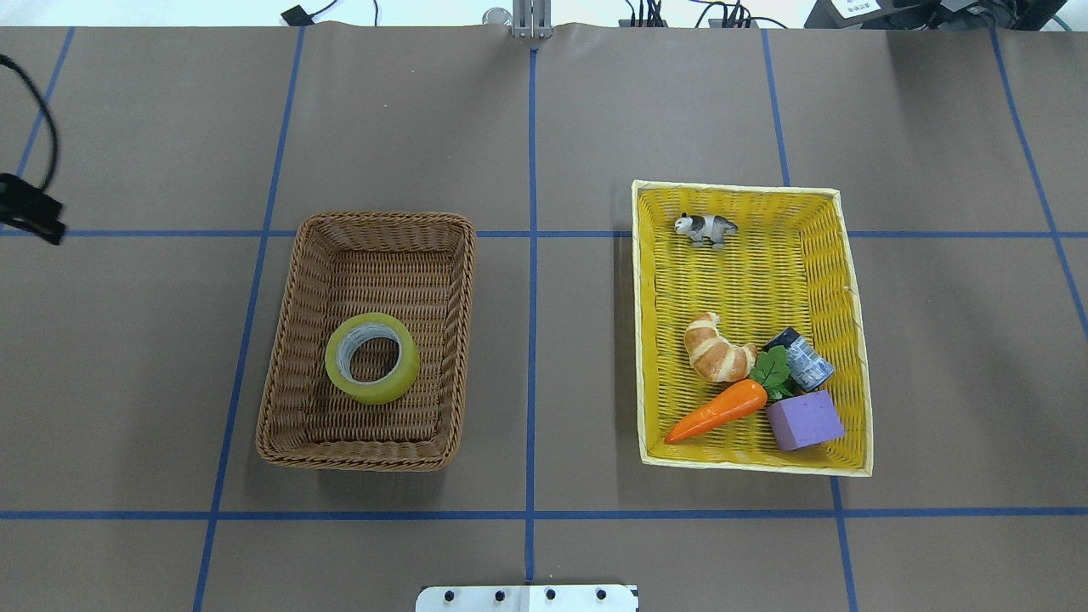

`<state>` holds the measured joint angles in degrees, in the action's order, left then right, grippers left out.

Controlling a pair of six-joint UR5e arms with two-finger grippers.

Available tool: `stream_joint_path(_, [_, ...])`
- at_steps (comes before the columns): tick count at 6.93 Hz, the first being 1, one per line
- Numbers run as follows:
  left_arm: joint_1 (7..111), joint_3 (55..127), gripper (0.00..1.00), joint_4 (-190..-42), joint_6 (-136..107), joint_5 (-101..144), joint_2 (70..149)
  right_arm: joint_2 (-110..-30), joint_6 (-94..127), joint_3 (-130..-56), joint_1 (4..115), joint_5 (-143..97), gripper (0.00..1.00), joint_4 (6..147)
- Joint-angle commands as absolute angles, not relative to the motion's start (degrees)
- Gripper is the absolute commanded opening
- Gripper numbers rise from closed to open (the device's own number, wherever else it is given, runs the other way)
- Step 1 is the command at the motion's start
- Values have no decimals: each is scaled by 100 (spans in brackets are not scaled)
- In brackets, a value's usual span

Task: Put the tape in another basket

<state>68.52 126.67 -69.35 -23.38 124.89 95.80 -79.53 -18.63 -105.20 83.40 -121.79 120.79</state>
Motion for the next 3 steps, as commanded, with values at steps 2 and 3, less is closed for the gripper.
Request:
stream_joint_path(2, [8516,12428,99,-6942,-328,13157,8355,-7962,-1072,-10101,8060,-12199,100,11482])
stream_joint_path(3, [8630,12158,99,-6978,-212,13157,8245,-8241,-1090,-9959,8068,-12217,100,11070])
